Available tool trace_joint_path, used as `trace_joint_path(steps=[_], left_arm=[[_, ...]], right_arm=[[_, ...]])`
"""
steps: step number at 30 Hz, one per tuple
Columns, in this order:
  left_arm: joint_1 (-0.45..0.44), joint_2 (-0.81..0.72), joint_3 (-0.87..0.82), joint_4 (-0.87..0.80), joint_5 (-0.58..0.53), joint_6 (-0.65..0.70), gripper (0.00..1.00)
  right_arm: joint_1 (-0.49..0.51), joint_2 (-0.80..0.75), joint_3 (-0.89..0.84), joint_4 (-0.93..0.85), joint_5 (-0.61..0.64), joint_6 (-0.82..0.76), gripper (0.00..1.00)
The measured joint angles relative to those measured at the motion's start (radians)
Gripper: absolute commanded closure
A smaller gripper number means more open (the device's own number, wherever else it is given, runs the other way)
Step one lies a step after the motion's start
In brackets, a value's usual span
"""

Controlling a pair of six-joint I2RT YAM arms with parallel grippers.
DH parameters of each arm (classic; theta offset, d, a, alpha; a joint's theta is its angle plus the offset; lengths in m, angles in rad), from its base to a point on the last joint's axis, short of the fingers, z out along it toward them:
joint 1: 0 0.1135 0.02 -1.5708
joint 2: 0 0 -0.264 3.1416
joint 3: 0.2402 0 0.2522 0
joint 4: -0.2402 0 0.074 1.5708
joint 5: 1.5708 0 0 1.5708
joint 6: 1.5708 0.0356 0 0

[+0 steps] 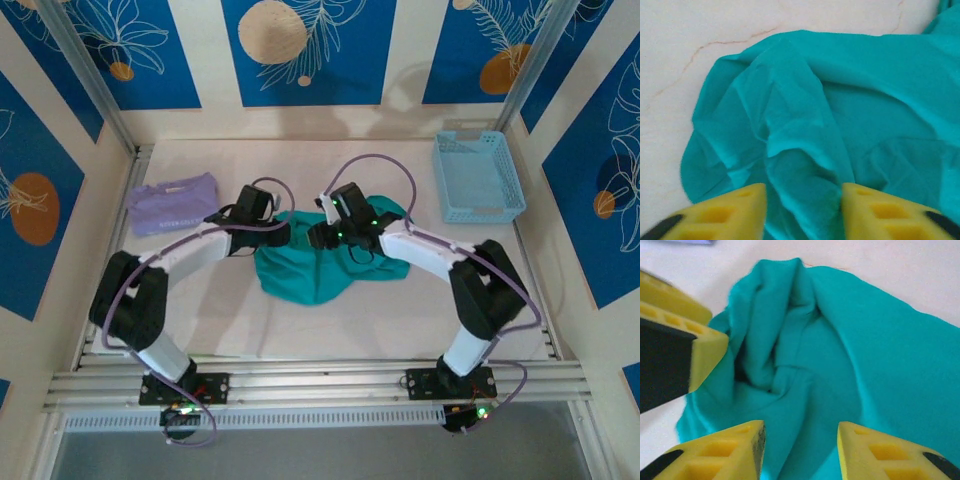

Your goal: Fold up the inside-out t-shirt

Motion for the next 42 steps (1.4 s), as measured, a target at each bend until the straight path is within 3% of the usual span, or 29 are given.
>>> trace_joint_path(steps=[5,7,8,11,14,17,21,28,34,37,42], left_arm=[[0.008,0.016,0.0,0.045,0.015,-0.003,1.0],[0.01,0.006,-0.01,0.072,0.024,0.004,1.0],[0.011,-0.004,-0.02,0.081,0.029,0.005,1.0],[0.016,-0.05,-0.053,0.096,0.035,0.006,1.0],[0.02,-0.108,-0.077,0.101,0.042,0.015,1.0],[0.022,-0.169,-0.083,0.107,0.059,0.031,1.0],[0.023,-0.261,-0.083,0.149,0.099,0.041,1.0],[0.025,-0.411,-0.095,0.329,0.155,0.04,1.0],[0.022,-0.34,-0.206,0.414,0.178,0.023,1.0],[-0.008,-0.297,-0.33,0.429,0.184,0.022,0.94],[-0.096,-0.284,-0.419,0.398,0.158,0.057,0.65]], right_arm=[[0.0,0.163,0.126,-0.005,0.064,-0.042,0.53],[-0.003,0.225,0.178,-0.011,0.084,-0.059,0.54],[-0.006,0.254,0.202,-0.014,0.094,-0.067,0.6],[-0.015,0.305,0.24,-0.031,0.115,-0.093,0.93],[-0.037,0.295,0.241,-0.048,0.11,-0.101,1.0],[-0.077,0.203,0.201,-0.067,0.066,-0.104,1.0],[-0.151,-0.046,0.165,-0.108,-0.052,-0.098,1.0],[-0.274,-0.447,0.118,-0.088,-0.362,-0.076,1.0],[-0.28,-0.534,-0.125,0.018,-0.562,-0.058,1.0],[-0.275,-0.511,-0.233,0.042,-0.587,-0.053,1.0],[-0.247,-0.504,-0.341,0.056,-0.589,-0.052,1.0]])
